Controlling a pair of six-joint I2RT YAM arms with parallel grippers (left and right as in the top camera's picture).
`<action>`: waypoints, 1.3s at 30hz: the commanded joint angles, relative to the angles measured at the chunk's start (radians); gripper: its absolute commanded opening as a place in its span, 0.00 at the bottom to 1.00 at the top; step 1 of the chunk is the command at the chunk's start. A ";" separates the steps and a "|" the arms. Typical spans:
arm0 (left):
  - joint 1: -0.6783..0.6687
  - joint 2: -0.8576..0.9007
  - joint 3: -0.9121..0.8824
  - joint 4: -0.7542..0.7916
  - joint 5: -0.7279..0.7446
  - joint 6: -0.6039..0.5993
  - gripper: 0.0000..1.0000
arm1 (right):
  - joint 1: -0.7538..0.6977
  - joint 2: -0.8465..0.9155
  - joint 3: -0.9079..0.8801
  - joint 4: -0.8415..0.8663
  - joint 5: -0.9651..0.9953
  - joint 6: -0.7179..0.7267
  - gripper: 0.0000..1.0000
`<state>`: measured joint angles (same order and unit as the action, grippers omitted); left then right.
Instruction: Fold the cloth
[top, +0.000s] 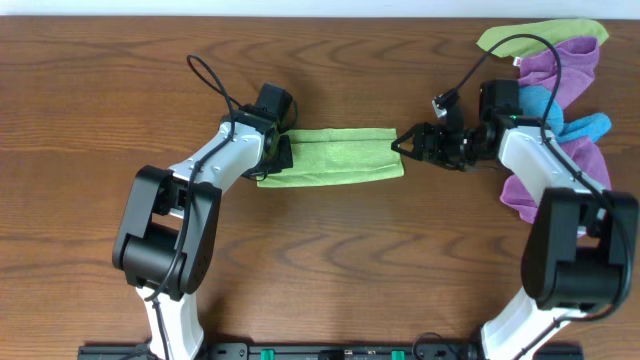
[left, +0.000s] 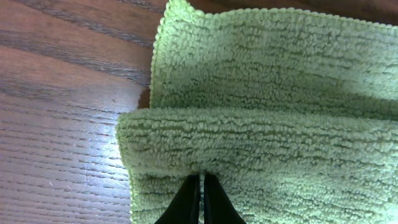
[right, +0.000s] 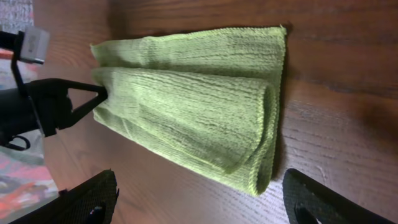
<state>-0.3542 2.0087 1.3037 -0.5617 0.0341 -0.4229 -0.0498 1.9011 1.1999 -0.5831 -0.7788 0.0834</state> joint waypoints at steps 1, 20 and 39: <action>-0.005 0.023 -0.018 -0.003 0.053 -0.019 0.06 | -0.032 0.051 -0.006 0.013 -0.034 -0.033 0.86; -0.005 0.023 -0.018 -0.006 0.053 -0.019 0.06 | -0.035 0.197 -0.005 0.079 -0.098 -0.022 0.84; -0.005 0.023 -0.018 -0.006 0.053 -0.019 0.06 | 0.035 0.242 0.030 0.145 -0.093 0.045 0.36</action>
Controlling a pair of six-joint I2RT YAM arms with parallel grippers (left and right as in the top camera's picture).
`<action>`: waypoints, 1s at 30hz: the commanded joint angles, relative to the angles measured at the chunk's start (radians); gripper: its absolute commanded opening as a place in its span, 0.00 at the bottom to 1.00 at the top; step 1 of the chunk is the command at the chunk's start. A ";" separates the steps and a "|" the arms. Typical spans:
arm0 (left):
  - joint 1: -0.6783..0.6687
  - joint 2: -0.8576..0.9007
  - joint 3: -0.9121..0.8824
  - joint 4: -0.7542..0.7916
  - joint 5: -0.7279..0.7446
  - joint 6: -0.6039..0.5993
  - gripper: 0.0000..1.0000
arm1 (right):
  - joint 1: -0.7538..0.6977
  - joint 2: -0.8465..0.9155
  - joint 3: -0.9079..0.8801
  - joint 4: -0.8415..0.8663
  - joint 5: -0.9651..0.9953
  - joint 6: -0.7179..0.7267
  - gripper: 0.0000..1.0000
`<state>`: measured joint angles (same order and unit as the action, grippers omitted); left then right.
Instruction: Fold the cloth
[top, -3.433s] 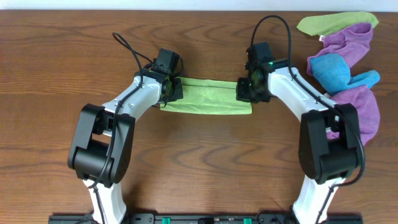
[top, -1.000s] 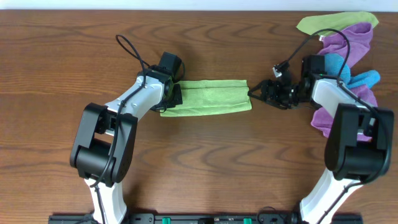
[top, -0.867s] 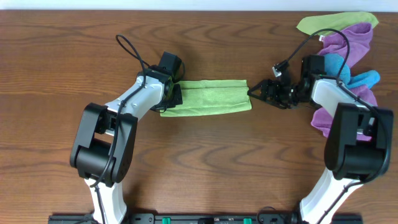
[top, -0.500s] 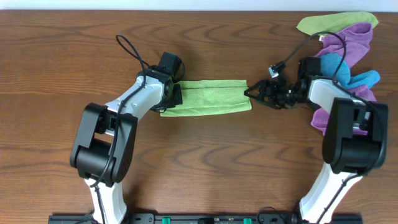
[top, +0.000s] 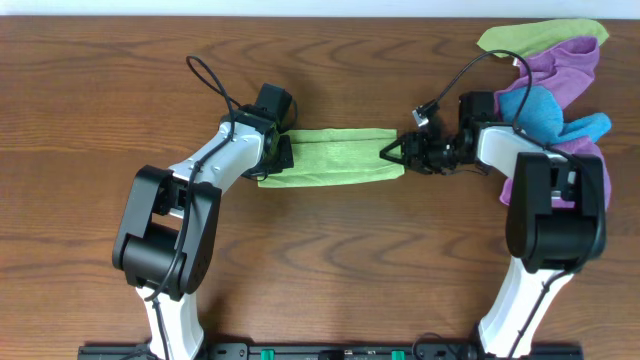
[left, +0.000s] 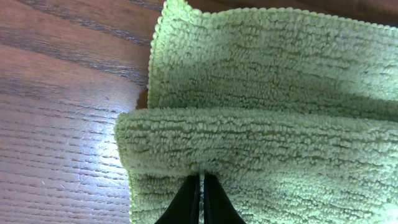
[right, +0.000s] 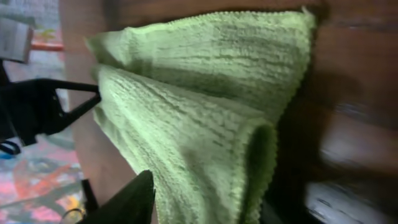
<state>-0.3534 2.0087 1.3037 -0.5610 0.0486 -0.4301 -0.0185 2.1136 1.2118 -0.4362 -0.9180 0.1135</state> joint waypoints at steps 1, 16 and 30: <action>-0.006 0.023 -0.018 -0.007 0.038 -0.012 0.06 | 0.004 0.030 0.029 -0.002 0.046 0.026 0.27; 0.117 -0.161 0.388 -0.172 0.089 0.024 0.06 | 0.007 0.030 0.224 -0.154 0.083 0.050 0.01; 0.253 -0.495 0.401 -0.352 0.082 0.054 0.06 | 0.183 0.030 0.577 -0.596 0.875 0.069 0.01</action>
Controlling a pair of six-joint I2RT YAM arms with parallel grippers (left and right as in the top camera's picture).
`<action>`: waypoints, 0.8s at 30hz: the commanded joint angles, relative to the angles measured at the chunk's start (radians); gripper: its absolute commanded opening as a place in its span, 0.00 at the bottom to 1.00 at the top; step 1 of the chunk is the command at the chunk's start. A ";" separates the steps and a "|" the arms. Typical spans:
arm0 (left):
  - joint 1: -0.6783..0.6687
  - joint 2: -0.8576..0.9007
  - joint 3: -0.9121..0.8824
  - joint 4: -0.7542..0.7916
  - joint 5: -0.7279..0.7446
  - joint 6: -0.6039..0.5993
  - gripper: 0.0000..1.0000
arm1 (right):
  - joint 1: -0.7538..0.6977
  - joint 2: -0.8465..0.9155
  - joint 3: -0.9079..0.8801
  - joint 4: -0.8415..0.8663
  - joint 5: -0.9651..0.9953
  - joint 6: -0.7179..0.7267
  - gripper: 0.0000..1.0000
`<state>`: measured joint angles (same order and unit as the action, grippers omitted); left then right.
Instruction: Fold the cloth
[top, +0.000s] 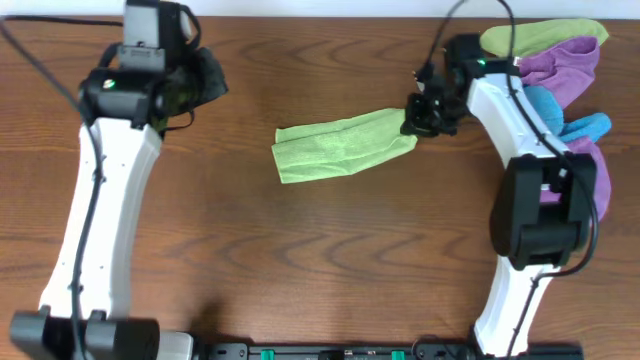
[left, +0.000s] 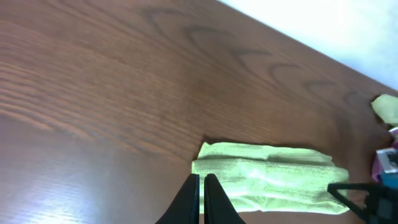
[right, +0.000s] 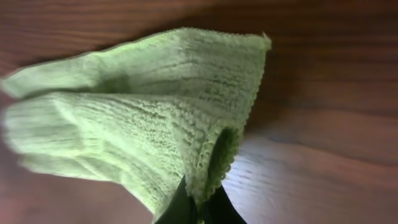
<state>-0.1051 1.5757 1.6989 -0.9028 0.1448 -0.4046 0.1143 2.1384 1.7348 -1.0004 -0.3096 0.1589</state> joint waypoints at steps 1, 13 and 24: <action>0.004 -0.080 0.006 -0.014 -0.014 0.029 0.06 | 0.069 0.005 0.070 -0.052 0.325 0.034 0.01; 0.004 -0.288 0.006 -0.073 -0.013 0.046 0.06 | 0.334 0.005 0.129 -0.095 0.657 0.035 0.01; 0.004 -0.478 0.006 -0.141 -0.014 0.069 0.06 | 0.502 0.035 0.129 -0.024 0.731 -0.019 0.01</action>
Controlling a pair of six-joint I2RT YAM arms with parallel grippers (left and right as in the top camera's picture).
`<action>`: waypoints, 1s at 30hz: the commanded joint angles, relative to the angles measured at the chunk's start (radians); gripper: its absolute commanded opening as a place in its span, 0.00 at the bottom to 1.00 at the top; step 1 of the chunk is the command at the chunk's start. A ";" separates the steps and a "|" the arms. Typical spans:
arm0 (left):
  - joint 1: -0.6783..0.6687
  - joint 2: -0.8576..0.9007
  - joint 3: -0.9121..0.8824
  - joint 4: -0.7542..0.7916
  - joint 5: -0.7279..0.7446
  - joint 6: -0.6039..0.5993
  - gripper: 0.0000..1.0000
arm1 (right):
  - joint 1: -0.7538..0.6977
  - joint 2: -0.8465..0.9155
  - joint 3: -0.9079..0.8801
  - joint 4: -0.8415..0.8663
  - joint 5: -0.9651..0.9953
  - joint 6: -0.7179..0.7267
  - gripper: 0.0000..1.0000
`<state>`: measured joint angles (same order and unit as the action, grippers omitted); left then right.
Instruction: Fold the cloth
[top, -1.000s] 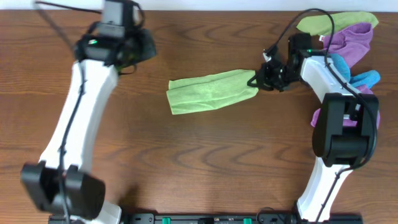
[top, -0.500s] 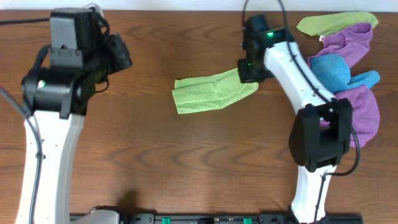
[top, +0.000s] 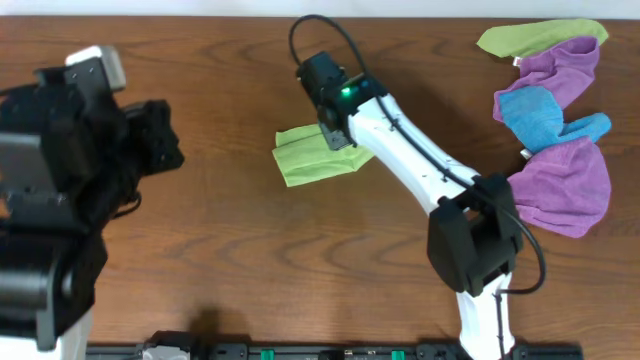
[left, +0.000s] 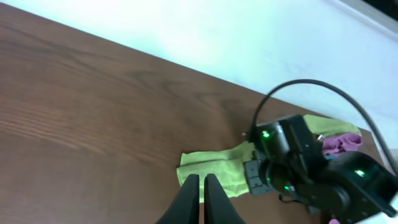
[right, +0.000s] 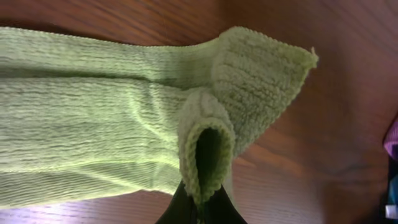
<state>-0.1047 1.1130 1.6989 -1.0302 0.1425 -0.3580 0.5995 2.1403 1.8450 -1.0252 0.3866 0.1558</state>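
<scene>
A green cloth (top: 300, 160) lies in a narrow folded strip on the wooden table, left of centre. My right gripper (top: 338, 138) is over its right part, shut on the strip's end. In the right wrist view that end (right: 208, 134) curls up as a loop pinched in the right gripper (right: 200, 198), and the rest of the cloth (right: 93, 137) stretches away to the left. My left gripper (left: 201, 186) is shut on nothing, high above the table, looking down on the cloth (left: 208, 171). The left arm (top: 80, 160) looms large at the left.
A pile of purple, blue and green cloths (top: 555, 100) lies at the table's far right corner. The right arm (top: 420, 170) reaches diagonally across the table's middle. The table's far edge (left: 124, 53) meets a white wall.
My right gripper, still shut on the cloth's right end, has moved left with it; the strip now looks shorter. The left arm is higher, nearer the overhead camera.
At first my left gripper was shut at the strip's left end and the right stood open by the right end. Then the right fingers were around that end. Then the left had let go and drawn back, and the right held the end, now carried leftward.
</scene>
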 joint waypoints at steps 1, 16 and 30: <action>0.004 -0.024 0.006 -0.021 -0.011 0.022 0.06 | 0.026 0.047 0.018 -0.003 0.035 -0.016 0.01; 0.004 -0.057 0.006 -0.100 -0.011 0.041 0.06 | 0.190 0.122 0.018 0.045 0.020 -0.084 0.01; 0.004 -0.057 0.006 -0.123 -0.011 0.041 0.06 | 0.230 0.133 0.018 0.111 -0.130 -0.094 0.01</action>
<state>-0.1047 1.0592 1.6989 -1.1488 0.1425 -0.3351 0.8207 2.2528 1.8469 -0.9180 0.3443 0.0765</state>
